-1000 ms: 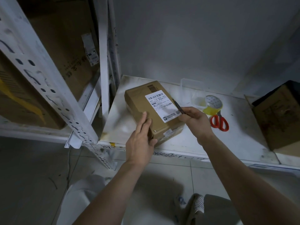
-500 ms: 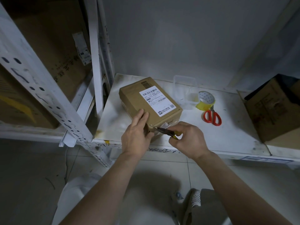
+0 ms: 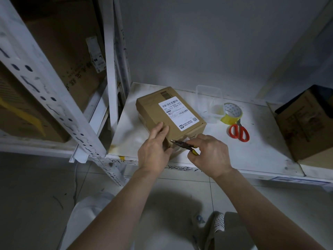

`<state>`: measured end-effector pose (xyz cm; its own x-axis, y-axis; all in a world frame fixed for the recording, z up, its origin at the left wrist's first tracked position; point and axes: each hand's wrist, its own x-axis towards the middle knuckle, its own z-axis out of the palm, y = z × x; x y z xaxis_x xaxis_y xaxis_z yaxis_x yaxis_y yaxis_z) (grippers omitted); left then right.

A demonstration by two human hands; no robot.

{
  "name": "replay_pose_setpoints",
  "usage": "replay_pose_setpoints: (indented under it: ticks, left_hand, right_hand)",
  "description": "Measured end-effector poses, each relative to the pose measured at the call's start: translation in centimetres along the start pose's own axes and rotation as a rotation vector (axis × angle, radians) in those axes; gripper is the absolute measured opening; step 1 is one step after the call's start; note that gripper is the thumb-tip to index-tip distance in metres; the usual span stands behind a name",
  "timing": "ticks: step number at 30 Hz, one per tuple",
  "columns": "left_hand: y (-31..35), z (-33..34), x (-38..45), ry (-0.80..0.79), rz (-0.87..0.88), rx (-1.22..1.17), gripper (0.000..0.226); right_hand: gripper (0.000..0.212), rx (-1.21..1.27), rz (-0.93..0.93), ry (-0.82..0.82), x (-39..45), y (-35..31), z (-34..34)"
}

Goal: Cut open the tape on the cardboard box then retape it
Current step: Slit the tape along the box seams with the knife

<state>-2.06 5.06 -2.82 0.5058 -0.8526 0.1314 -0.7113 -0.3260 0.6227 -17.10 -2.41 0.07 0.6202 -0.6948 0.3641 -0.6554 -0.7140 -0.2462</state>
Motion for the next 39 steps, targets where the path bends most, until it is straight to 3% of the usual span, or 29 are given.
replay_pose_setpoints:
  ticks: [10, 15, 21, 26, 30, 35, 39]
  left_hand:
    - [0.1, -0.1, -0.1, 0.018, 0.011, -0.006, 0.072]
    - [0.2, -0.3, 0.0, 0.019, 0.008, 0.03, 0.071]
    - [0.0, -0.1, 0.6, 0.027, 0.063, 0.13, 0.073]
    - [-0.8, 0.8, 1.2, 0.188, 0.148, 0.124, 0.064]
    - [-1.2, 1.2, 1.8, 0.244, 0.175, 0.064, 0.054]
    - [-1.6, 1.4, 1.8, 0.243, 0.198, 0.045, 0.051]
    - [-1.4, 1.2, 1.9, 0.27, 0.214, -0.026, 0.043]
  right_hand:
    - [0.018, 0.092, 0.019, 0.013, -0.3, 0.0, 0.3]
    - [0.02, 0.598, 0.512, 0.02, 2.3, 0.5, -1.6]
    - [0.016, 0.477, 0.712, 0.03, 4.4, 3.4, -1.6]
    - [0.017, 0.397, 0.852, 0.069, 7.6, 5.9, -1.0]
    - [0.016, 0.319, 0.902, -0.024, 10.0, 7.1, 0.3]
    - [0.026, 0.417, 1.025, -0.049, 10.8, 7.6, 0.7]
    - [0.022, 0.633, 1.054, 0.08, 9.7, 6.7, 0.1]
